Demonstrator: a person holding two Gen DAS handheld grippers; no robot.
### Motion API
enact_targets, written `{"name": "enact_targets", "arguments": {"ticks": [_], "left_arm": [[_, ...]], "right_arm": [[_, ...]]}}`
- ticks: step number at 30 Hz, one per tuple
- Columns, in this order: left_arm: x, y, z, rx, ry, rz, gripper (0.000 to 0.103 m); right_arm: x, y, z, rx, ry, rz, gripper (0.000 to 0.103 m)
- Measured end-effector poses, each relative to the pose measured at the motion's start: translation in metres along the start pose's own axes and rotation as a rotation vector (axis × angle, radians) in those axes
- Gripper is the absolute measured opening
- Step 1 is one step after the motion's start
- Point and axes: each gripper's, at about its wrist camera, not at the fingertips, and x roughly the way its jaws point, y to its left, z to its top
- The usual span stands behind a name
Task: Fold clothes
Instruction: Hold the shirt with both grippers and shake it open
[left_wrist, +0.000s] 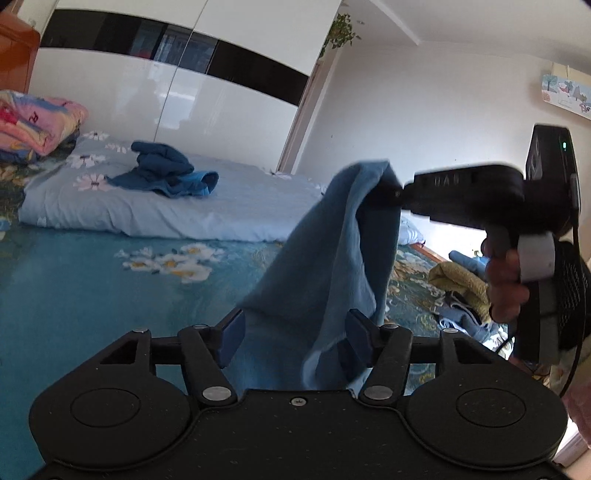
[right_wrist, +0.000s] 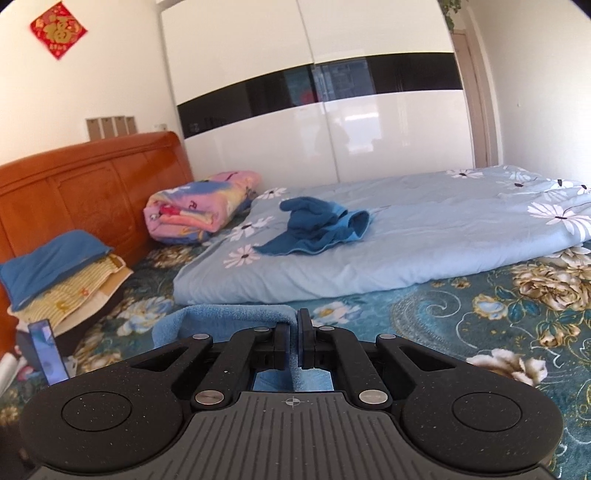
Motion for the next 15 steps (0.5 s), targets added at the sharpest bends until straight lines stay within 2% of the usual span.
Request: {"name": "enact_targets", "arguments": {"ticks": [3, 8, 11, 12, 14, 15], "left_arm": [[0.01, -0.005, -0.022, -0.025, 0.062, -0.025, 0.059], [0.038, -0.032, -0.046, 0.071, 0.113, -0.038, 0.065], [0.058, -0.041, -0.055, 0.088, 0.12, 0.026, 0.064], [0.062, -0.042, -0.057, 0.073, 0.12, 0.042, 0.062], [0.068, -0.042, -0.059, 0.045, 0.11, 0.063, 0.046], [0.067, -0.042, -0.058, 0.037, 0.101, 0.062, 0.027]], "right_arm": [[0.001, -0.002, 0.002, 0.008, -0.003, -0.01, 0.002], [-0.001, -0.003, 0.006, 0.022, -0.009, -0.024, 0.002], [-0.004, -0.002, 0.007, 0.024, -0.011, -0.027, 0.002], [-0.004, -0.001, 0.006, 0.021, -0.01, -0.029, 0.002], [-0.005, 0.001, 0.006, 0.017, -0.009, -0.033, 0.002], [-0.006, 0.001, 0.006, 0.017, -0.008, -0.035, 0.002]]}}
